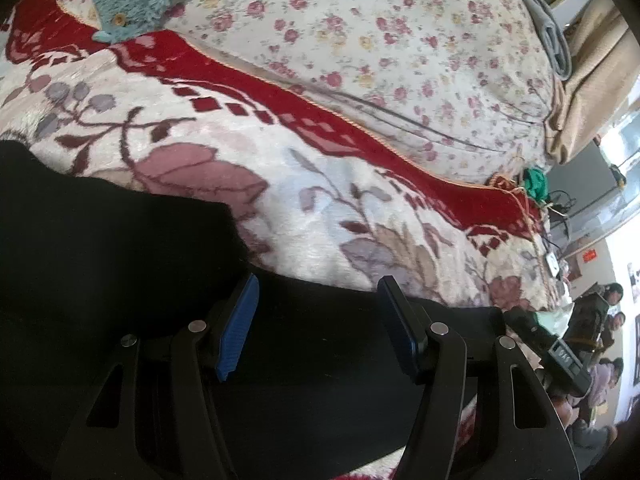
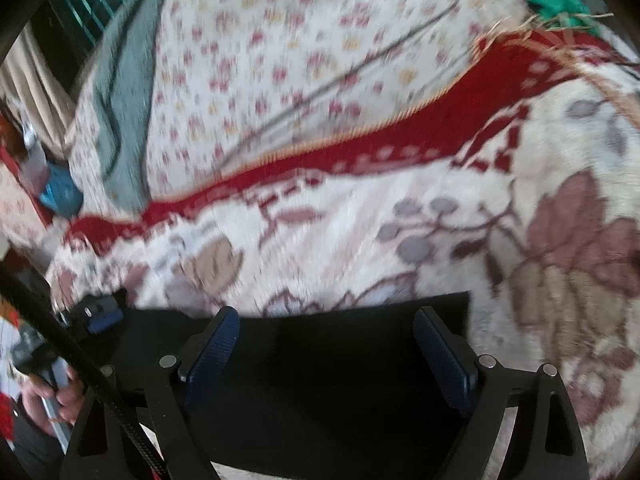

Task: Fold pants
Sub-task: 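Grasp the folded black pants with the right gripper while the left gripper holds its end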

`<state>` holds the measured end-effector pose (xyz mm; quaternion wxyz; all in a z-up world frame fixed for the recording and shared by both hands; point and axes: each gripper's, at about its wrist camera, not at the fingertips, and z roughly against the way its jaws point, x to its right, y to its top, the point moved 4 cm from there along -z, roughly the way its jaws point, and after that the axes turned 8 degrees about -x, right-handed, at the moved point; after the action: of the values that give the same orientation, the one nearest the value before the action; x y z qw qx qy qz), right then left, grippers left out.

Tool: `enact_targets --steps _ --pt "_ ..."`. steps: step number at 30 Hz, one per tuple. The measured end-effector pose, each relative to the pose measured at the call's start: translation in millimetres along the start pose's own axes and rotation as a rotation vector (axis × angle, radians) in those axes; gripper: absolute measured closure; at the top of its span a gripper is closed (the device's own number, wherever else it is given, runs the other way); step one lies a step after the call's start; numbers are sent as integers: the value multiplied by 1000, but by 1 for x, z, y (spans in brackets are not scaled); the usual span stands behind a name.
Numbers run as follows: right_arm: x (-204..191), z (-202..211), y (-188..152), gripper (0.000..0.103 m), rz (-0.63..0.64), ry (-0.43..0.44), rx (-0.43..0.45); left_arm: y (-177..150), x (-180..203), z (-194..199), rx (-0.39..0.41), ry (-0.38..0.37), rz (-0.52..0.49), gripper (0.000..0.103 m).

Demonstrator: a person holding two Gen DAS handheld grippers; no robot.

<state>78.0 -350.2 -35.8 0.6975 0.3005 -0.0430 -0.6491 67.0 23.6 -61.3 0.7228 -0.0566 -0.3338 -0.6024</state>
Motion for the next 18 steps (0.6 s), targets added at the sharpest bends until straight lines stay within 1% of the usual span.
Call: enact_targets --steps 2,5,8,11,14,18 --pt "2 20 -2 15 -33 23 83 0 5 4 2 -36 -11 42" --pt "11 36 -7 15 -121 80 146 -1 15 13 22 -90 -41 42" --pt "18 44 -14 15 -198 127 174 -1 25 19 40 -113 -82 42" --pt "22 49 -23 15 -254 157 189 -2 35 24 57 -115 -128 42" --pt "18 57 -29 15 -257 186 219 -2 36 22 48 -105 -136 41" --pt "14 63 -34 15 -235 212 232 -1 31 19 29 -107 -108 42"
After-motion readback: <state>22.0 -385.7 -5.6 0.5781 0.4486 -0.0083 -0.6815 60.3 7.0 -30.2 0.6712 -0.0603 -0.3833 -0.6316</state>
